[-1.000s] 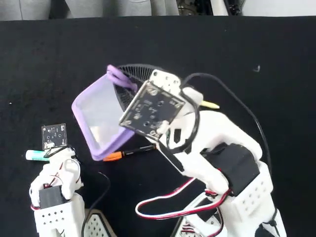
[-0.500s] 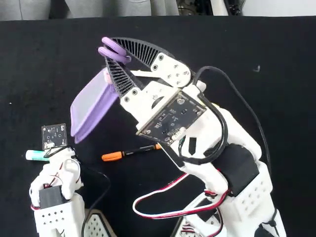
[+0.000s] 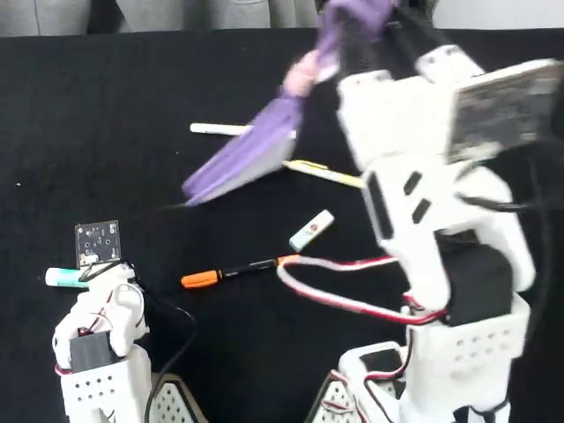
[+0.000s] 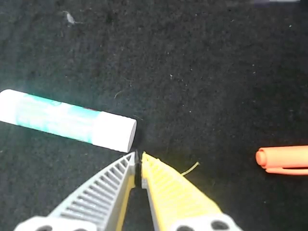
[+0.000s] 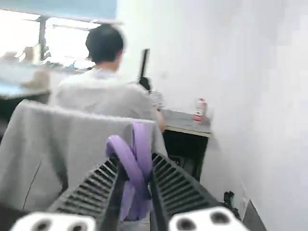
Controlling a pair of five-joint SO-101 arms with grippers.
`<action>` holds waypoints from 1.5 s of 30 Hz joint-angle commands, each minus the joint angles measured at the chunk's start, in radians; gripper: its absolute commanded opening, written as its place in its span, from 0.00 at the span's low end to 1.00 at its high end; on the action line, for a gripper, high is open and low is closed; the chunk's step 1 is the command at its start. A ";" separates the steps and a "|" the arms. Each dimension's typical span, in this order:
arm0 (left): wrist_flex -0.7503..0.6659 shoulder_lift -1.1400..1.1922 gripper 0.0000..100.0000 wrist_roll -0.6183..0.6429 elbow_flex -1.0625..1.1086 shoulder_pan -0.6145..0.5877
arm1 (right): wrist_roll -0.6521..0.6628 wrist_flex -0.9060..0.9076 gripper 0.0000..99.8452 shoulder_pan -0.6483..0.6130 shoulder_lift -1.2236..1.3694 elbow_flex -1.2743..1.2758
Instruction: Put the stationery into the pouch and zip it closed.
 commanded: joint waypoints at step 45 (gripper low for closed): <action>-0.087 -0.008 0.03 0.310 -0.481 0.576 | 0.054 -0.072 0.01 -0.443 0.016 0.101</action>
